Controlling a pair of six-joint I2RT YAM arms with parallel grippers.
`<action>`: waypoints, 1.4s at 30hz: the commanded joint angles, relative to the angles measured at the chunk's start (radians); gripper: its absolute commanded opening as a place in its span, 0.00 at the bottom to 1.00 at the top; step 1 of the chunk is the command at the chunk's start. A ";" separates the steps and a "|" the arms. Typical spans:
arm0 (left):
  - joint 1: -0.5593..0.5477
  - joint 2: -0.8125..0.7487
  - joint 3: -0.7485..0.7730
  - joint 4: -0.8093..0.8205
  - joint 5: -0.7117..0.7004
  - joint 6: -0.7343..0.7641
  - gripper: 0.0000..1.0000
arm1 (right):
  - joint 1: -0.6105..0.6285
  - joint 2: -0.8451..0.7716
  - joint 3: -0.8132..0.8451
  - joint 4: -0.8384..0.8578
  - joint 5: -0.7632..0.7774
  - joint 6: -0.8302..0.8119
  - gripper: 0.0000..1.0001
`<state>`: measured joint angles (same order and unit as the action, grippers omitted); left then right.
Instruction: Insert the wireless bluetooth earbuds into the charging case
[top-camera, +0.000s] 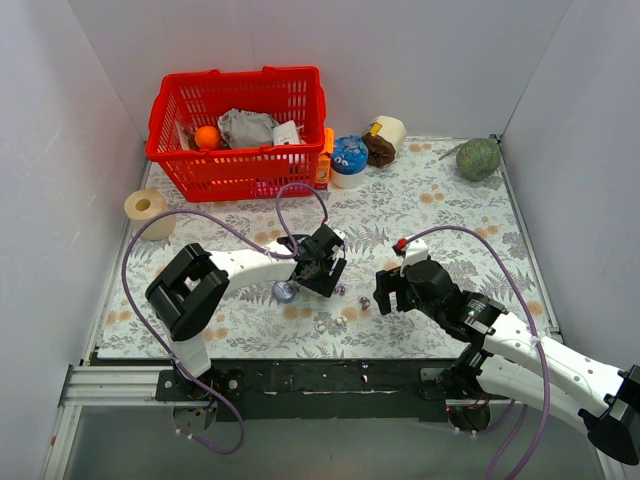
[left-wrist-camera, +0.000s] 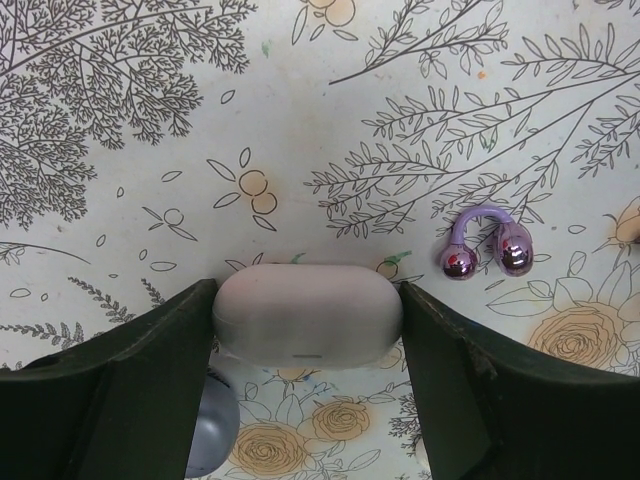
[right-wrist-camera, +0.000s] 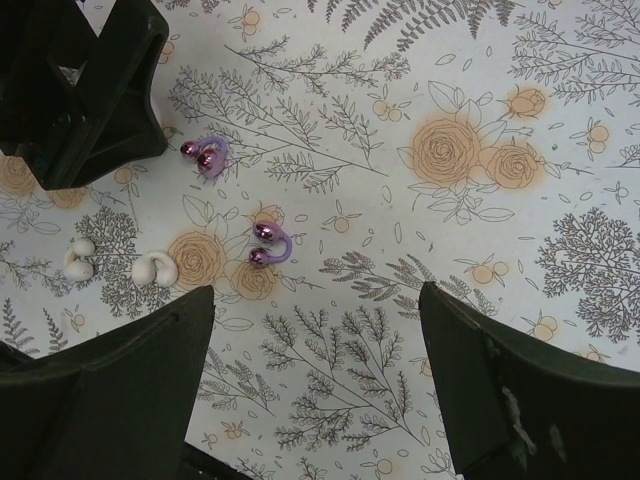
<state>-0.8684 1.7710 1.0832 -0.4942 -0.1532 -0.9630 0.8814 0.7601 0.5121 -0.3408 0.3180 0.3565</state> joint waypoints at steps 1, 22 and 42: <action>-0.006 0.010 -0.051 -0.057 0.006 -0.043 0.50 | 0.004 -0.015 0.003 0.014 -0.008 0.009 0.90; -0.106 -0.745 -0.510 0.712 0.028 0.125 0.00 | 0.004 0.030 0.296 0.015 -0.062 0.010 0.86; -0.167 -1.039 -0.821 1.089 0.239 0.386 0.00 | 0.073 0.254 0.537 -0.032 -0.375 0.093 0.98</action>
<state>-1.0145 0.6983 0.2337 0.6067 0.0761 -0.6704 0.9260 0.9886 1.0016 -0.4011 -0.0334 0.3874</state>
